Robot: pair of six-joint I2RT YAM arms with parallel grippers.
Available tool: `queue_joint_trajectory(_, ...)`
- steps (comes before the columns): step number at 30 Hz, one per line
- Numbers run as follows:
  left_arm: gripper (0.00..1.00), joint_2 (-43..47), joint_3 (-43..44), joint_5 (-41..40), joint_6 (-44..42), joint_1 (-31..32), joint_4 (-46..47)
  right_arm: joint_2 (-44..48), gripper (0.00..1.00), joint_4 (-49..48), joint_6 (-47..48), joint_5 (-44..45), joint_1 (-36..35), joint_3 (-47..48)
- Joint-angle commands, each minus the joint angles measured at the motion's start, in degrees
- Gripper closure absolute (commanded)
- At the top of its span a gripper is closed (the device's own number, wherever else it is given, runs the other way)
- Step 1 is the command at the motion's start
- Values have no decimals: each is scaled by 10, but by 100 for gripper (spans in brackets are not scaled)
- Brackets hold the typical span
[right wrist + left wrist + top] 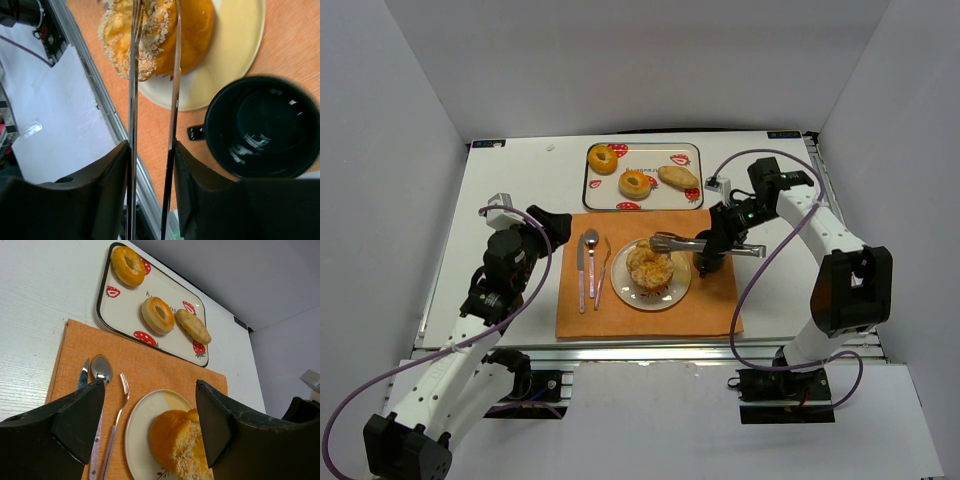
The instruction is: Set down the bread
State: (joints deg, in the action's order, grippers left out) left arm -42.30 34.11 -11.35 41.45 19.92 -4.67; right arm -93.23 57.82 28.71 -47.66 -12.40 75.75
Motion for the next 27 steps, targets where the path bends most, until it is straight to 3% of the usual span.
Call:
queue_joint_trajectory(1,18,6,-3,4,2,-1,8,-15,56,-2,2,-19,0,52)
queue_joint_trajectory(11,18,-1,8,-2,1,-1,-1,-51,49,-18,-2,-14,0,94)
queue_joint_trajectory(16,18,-12,17,-2,-3,-1,-4,-67,51,-68,-37,-2,1,128)
queue_joint_trajectory(20,18,-23,31,-1,-7,-1,-10,-124,55,-123,-151,35,1,210)
queue_joint_trajectory(27,19,-42,45,-13,6,-1,-9,-200,56,-220,-333,96,0,247)
